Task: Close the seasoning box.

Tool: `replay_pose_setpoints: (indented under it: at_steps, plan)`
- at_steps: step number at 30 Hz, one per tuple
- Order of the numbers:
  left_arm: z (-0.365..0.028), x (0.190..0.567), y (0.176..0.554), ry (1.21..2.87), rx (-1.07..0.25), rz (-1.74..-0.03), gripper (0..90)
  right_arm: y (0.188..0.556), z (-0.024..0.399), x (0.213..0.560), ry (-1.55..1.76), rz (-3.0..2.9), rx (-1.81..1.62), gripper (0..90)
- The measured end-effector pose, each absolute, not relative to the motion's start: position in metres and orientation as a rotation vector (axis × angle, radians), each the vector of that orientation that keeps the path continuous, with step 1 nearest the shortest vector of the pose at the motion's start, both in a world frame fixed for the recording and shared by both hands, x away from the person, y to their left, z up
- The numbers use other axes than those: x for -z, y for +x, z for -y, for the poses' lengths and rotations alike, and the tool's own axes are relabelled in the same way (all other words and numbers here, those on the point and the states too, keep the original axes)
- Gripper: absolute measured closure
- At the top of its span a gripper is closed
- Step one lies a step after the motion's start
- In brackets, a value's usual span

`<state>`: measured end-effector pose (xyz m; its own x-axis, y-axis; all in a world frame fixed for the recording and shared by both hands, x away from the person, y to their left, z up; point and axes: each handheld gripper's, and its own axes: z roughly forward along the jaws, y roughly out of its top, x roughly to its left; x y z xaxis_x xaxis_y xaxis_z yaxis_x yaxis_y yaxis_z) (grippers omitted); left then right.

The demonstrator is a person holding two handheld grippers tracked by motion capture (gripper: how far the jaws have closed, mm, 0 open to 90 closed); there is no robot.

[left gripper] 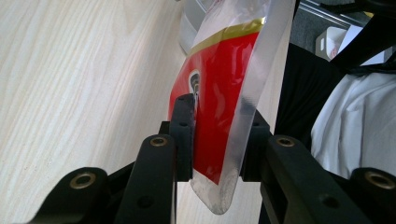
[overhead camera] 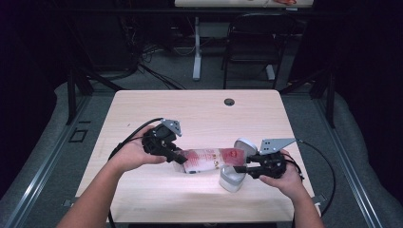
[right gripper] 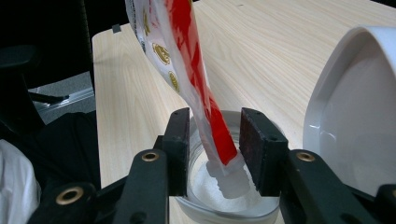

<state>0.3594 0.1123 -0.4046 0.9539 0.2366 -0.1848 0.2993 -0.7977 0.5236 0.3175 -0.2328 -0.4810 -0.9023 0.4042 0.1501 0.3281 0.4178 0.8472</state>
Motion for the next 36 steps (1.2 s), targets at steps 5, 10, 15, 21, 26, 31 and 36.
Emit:
replay_pose_setpoints:
  at_steps: [5,10,15,21,26,31,36]
  plan:
    - [-0.114,0.407,0.36,2.527,0.158,-0.387,72.7,0.318,0.232,0.482,0.662,-2.591,-1.475,63.6]
    - [-0.116,0.41,0.361,2.524,0.158,-0.391,72.5,0.319,0.23,0.486,0.676,-2.607,-1.426,65.4]
    - [-0.117,0.411,0.361,2.518,0.162,-0.393,72.4,0.319,0.229,0.487,0.676,-2.603,-1.424,66.1]
    - [-0.117,0.413,0.361,2.516,0.163,-0.399,72.3,0.319,0.229,0.487,0.681,-2.597,-1.431,65.6]
    - [-0.118,0.416,0.361,2.521,0.165,-0.399,72.1,0.32,0.23,0.487,0.68,-2.599,-1.435,65.1]
    - [-0.119,0.417,0.361,2.518,0.168,-0.397,72.1,0.32,0.229,0.488,0.681,-2.598,-1.446,65.3]
    - [-0.12,0.418,0.361,2.521,0.17,-0.395,72.1,0.319,0.229,0.487,0.672,-2.592,-1.453,67.7]
